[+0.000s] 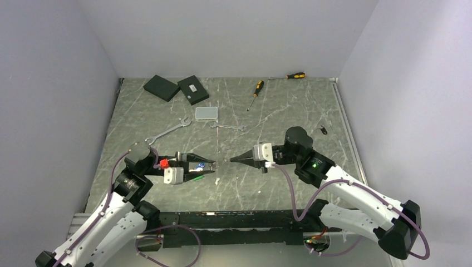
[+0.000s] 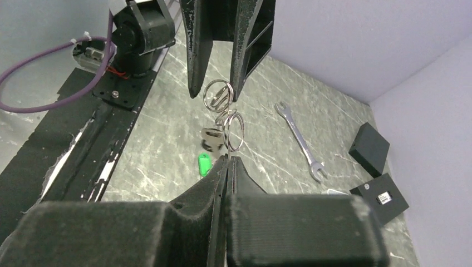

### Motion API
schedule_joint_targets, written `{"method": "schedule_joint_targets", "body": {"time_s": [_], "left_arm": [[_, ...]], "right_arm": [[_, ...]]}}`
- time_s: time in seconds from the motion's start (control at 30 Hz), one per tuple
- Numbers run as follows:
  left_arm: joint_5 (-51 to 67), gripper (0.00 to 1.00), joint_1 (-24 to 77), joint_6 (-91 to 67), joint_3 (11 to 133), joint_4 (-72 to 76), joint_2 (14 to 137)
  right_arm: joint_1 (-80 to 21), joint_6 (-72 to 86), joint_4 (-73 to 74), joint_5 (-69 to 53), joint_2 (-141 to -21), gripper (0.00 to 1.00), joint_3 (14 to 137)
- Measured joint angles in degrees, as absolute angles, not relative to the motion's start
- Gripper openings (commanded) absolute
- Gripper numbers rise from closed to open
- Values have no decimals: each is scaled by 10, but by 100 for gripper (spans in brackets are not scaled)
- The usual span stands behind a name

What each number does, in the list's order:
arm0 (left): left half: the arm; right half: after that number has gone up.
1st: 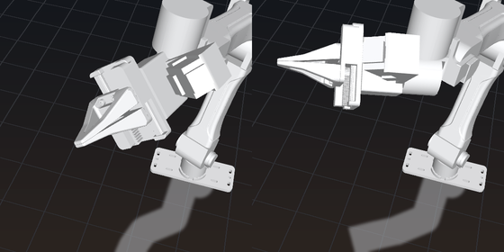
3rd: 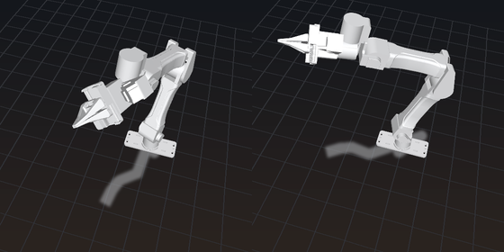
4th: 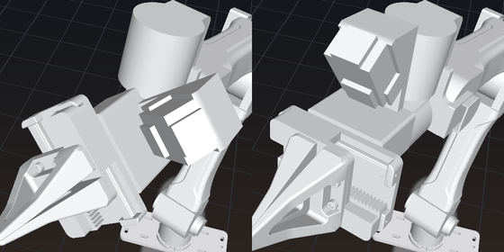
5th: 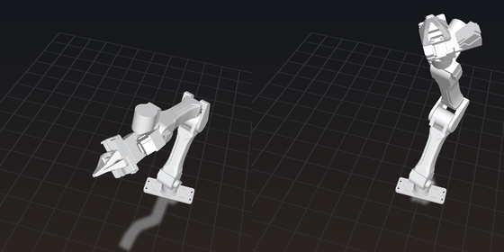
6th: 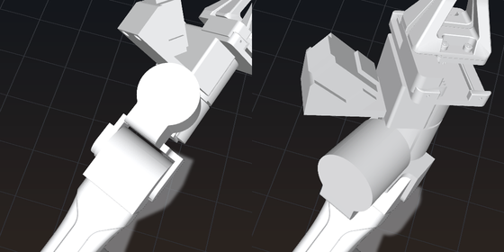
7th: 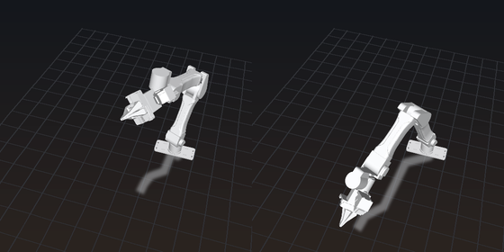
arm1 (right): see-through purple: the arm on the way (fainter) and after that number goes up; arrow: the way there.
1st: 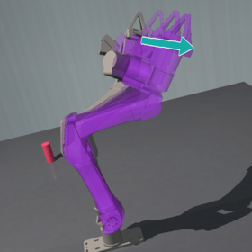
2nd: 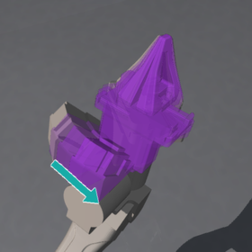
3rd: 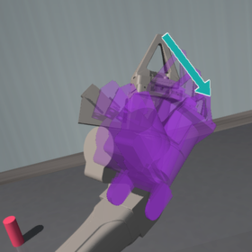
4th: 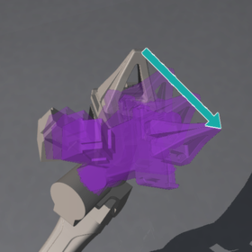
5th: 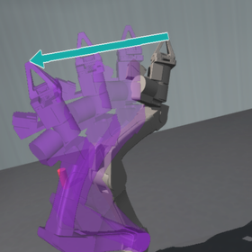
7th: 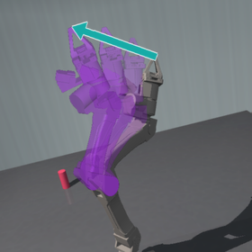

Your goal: Put the keys on the keyring

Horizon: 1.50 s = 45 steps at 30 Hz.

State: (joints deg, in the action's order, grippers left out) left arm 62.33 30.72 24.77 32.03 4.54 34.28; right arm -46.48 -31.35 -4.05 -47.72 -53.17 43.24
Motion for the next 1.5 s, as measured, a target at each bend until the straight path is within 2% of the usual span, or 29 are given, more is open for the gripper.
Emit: {"method": "schedule_joint_targets", "body": {"time_s": [0.33,0.5,0.7,1.1,1.4,1.5], "left_arm": [[545,44,307,269,315,8,317],[437,45,307,213,268,70,284],[387,45,310,182,261,103,306],[363,38,344,178,261,137,340],[373,41,352,206,268,120,343],[372,36,352,214,269,115,337]], "right_arm": [[-465,-308,-46,-437,-531,0,432],[-465,-297,-63,-431,-528,0,432],[-465,-281,-87,-414,-528,0,429],[-465,-264,-105,-395,-525,0,423],[-465,-263,-104,-395,-530,0,423],[-465,-263,-104,-395,-532,0,423]]}}
